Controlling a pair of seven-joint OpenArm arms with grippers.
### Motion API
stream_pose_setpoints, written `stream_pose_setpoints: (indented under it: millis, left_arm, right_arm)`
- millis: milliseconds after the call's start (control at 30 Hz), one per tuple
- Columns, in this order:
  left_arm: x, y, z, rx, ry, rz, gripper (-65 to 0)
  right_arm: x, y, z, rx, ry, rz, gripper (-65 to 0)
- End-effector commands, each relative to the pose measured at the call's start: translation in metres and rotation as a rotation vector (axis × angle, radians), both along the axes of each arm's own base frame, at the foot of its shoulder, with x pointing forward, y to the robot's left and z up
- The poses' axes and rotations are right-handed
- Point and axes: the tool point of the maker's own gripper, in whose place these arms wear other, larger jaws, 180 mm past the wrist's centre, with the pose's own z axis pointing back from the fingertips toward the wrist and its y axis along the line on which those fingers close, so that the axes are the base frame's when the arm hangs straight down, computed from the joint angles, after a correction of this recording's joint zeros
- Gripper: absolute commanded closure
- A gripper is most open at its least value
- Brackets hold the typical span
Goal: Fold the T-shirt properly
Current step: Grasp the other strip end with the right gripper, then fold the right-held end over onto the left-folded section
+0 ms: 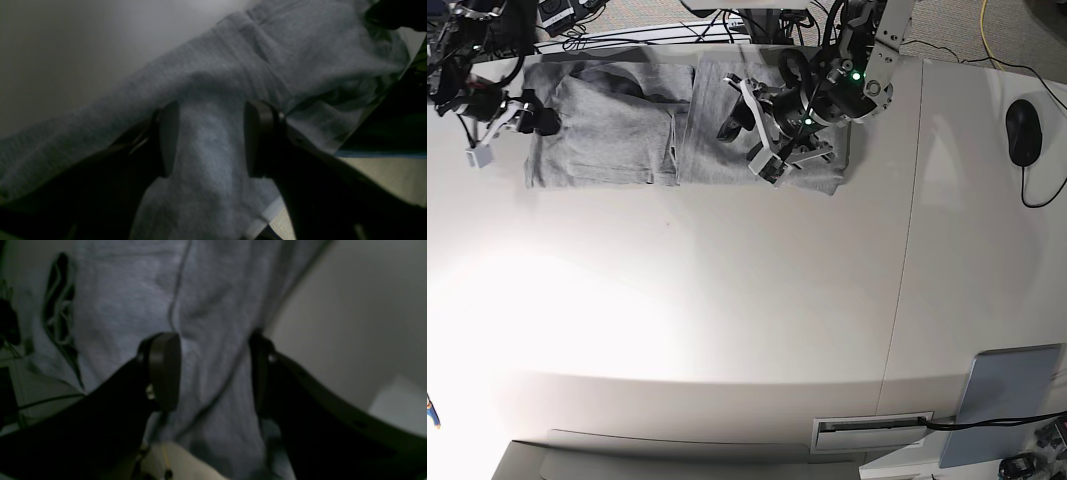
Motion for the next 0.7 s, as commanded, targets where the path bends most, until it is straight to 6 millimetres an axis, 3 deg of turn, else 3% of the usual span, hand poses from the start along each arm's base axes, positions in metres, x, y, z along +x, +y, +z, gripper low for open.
stream_pose_setpoints:
  millis: [0,100,233,667]
  left_arm:
    - [0.003,-0.004,0.01,-0.029,-0.03,-0.003,-30.4]
    - [0.003,-0.004,0.01,-0.029,-0.03,-0.003,-30.4]
    - [0.004,-0.004,0.011,-0.03,-0.03,-0.003,-30.4]
    - [0.004,-0.004,0.011,-0.03,-0.031,-0.003,-30.4]
  right_arm:
    - [0.004,-0.016,0.011,-0.039,-0.014,-0.004,-31.6]
    - [0.008,-0.028,0.019,-0.059,-0.037,-0.03,-31.6]
    - [0.006,-0.028,0.014,-0.07,-0.023,-0.043,-31.6]
    - [-0.005,-0.006,-0.008,-0.032,0.016,-0.06,-31.6]
